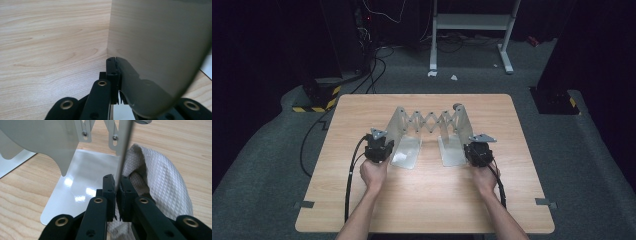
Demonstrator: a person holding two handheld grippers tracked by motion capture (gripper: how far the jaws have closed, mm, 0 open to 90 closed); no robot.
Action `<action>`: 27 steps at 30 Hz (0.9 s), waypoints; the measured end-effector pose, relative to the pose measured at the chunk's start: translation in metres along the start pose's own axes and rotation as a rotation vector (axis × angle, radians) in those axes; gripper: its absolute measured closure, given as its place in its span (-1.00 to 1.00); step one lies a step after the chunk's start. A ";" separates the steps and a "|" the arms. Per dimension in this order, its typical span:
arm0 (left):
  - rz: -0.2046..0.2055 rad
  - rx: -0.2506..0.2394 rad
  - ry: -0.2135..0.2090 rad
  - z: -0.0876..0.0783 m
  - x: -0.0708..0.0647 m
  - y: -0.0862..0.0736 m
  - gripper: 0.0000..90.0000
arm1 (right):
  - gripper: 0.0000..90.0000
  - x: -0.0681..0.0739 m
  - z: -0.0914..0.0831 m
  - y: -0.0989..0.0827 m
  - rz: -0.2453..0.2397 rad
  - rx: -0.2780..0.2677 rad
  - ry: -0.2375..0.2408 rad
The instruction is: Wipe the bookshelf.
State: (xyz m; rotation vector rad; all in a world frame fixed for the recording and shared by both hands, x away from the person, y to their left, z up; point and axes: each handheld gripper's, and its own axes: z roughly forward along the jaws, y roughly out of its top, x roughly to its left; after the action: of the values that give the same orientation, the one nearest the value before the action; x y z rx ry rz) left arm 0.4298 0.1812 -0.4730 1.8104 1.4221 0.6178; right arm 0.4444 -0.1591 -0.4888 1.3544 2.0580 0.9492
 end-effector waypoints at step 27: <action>-0.107 0.000 -0.007 -0.005 0.007 -0.013 0.37 | 0.54 0.008 0.009 0.003 -0.006 -0.004 0.114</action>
State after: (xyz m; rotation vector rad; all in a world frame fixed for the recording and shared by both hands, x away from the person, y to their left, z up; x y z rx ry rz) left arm 0.4199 0.1908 -0.4808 1.7227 1.5031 0.5560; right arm 0.4495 -0.1485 -0.4925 1.3188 2.1410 1.0499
